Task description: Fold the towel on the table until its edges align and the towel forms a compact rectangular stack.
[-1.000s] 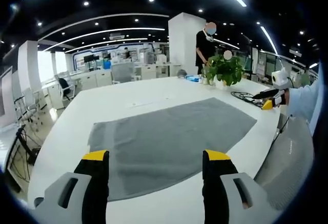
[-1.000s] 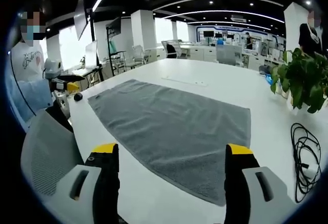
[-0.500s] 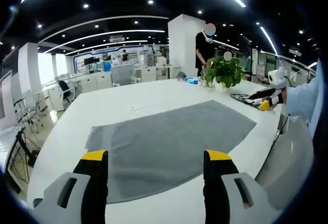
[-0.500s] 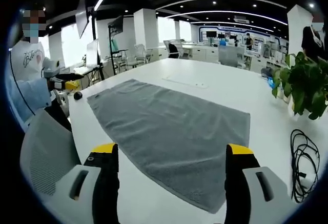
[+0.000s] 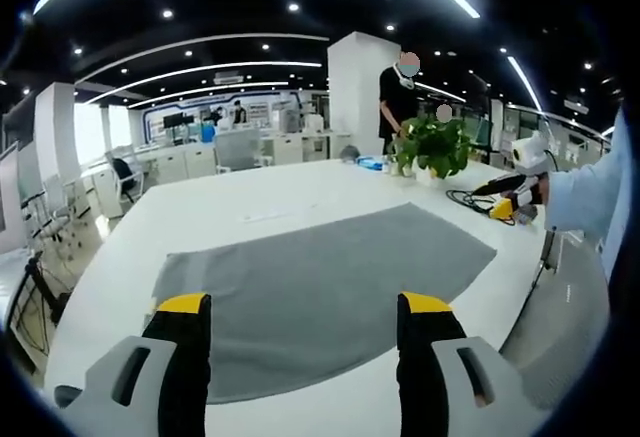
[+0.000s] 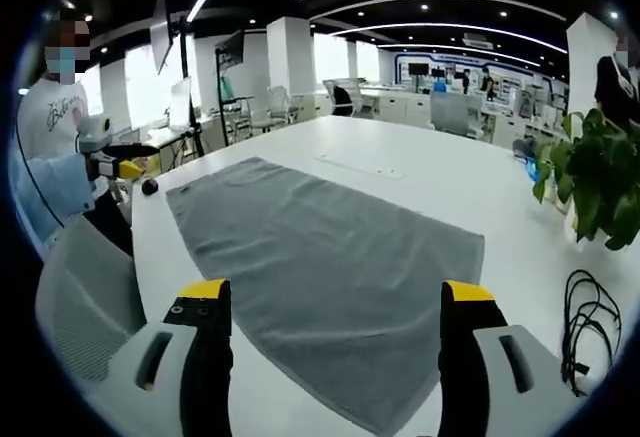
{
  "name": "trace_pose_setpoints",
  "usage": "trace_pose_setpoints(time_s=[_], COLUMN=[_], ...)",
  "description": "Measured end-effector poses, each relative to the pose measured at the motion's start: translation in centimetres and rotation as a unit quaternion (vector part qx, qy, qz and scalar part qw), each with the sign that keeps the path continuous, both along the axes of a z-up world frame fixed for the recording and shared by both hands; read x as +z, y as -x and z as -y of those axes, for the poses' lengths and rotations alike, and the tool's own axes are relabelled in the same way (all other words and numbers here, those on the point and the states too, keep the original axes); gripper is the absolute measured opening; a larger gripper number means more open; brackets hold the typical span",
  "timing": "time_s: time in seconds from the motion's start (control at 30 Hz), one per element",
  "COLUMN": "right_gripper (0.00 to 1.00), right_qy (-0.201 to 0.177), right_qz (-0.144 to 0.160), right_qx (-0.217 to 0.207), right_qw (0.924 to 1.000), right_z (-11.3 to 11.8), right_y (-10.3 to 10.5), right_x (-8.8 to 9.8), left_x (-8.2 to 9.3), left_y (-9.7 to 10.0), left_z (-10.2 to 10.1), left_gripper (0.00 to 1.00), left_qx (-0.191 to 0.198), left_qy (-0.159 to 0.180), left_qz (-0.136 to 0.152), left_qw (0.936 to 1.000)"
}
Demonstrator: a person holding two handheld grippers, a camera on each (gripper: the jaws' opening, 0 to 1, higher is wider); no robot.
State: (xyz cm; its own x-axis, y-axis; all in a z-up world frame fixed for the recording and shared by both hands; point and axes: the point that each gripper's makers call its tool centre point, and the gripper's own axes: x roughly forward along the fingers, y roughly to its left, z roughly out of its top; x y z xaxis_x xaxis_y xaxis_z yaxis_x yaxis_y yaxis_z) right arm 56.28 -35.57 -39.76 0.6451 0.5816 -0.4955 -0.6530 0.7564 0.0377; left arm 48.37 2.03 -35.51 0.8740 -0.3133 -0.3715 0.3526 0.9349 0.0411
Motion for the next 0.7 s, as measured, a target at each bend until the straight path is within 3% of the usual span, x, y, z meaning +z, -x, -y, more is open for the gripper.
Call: trace_pose_setpoints(time_s=[0.3, 0.7], right_gripper=[0.87, 0.87], right_qy=[-0.002, -0.009], right_qz=[0.003, 0.007], right_qx=[0.012, 0.023], right_qw=[0.9999, 0.9997], right_z=[0.9, 2.2], right_y=[-1.9, -4.1], right_x=[0.4, 1.3], left_x=[0.5, 0.7], left_y=[-0.4, -0.9], left_z=[2.3, 7.0], left_gripper=[0.78, 0.78], left_qx=[-0.005, -0.013], left_qy=[-0.001, -0.001], left_qz=[0.004, 0.006], left_qw=[1.0, 0.9999])
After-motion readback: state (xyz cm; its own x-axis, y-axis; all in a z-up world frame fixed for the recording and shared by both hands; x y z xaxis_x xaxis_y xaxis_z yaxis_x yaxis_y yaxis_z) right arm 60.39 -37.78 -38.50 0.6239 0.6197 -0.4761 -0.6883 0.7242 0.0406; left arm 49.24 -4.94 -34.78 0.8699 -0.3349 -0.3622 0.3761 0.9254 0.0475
